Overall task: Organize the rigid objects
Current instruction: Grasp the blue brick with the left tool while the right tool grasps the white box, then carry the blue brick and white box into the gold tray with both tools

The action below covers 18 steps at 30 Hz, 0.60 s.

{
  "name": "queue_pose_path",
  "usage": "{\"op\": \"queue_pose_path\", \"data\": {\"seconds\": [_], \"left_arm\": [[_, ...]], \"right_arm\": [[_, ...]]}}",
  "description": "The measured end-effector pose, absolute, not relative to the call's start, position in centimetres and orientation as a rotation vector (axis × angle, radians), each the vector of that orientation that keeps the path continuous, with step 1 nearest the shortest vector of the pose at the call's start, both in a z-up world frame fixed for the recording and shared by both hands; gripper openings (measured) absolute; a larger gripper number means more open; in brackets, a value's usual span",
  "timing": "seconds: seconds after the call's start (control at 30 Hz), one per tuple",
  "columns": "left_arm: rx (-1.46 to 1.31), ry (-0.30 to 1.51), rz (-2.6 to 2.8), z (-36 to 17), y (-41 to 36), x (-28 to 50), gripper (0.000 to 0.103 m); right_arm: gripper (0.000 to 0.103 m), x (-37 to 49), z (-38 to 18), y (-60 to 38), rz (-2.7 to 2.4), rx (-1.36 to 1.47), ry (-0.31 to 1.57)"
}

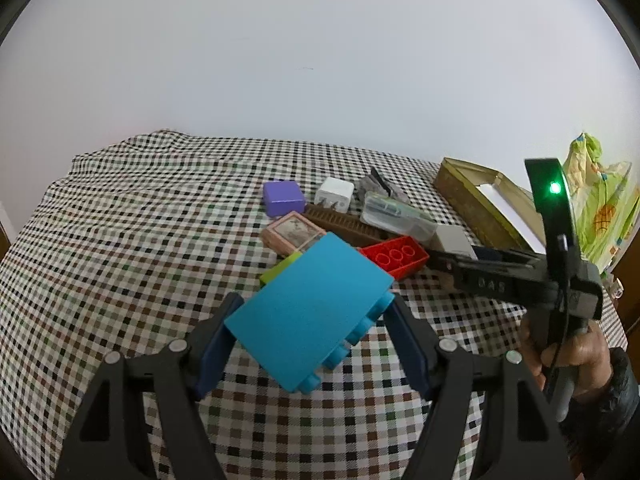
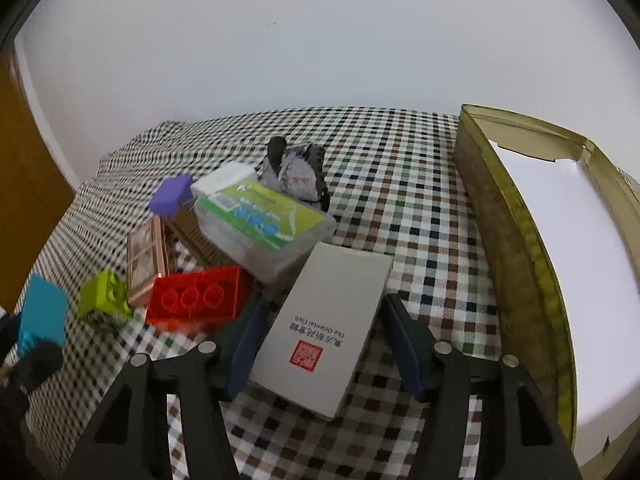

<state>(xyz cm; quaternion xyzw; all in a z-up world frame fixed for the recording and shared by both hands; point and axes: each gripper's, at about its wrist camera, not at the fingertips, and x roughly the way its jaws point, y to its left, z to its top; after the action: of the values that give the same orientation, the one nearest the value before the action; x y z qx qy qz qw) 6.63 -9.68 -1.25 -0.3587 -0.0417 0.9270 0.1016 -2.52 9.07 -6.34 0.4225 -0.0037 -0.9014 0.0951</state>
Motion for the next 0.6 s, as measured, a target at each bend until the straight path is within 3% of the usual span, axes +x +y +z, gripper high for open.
{"op": "queue_pose_path", "data": {"seconds": [0.13,0.43,0.6], "left_arm": [[-1.073,-0.134,2.745,-1.3,-9.6,6.5,0.072],[-1.024,-0.142,2.774,-0.2,-8.0,6.0,0.072],[-0.961,-0.109,2.779,1.3,-5.5,5.3,0.072]], "right_arm": [[0.043,-2.0,-6.2,8.8,-2.685,1.253,0.063],[0.043,0.4,-2.9,11.4,-2.629,0.931,-0.172],[0.043,3.3,0.1,13.3,-2.698,0.716,-0.194]]}}
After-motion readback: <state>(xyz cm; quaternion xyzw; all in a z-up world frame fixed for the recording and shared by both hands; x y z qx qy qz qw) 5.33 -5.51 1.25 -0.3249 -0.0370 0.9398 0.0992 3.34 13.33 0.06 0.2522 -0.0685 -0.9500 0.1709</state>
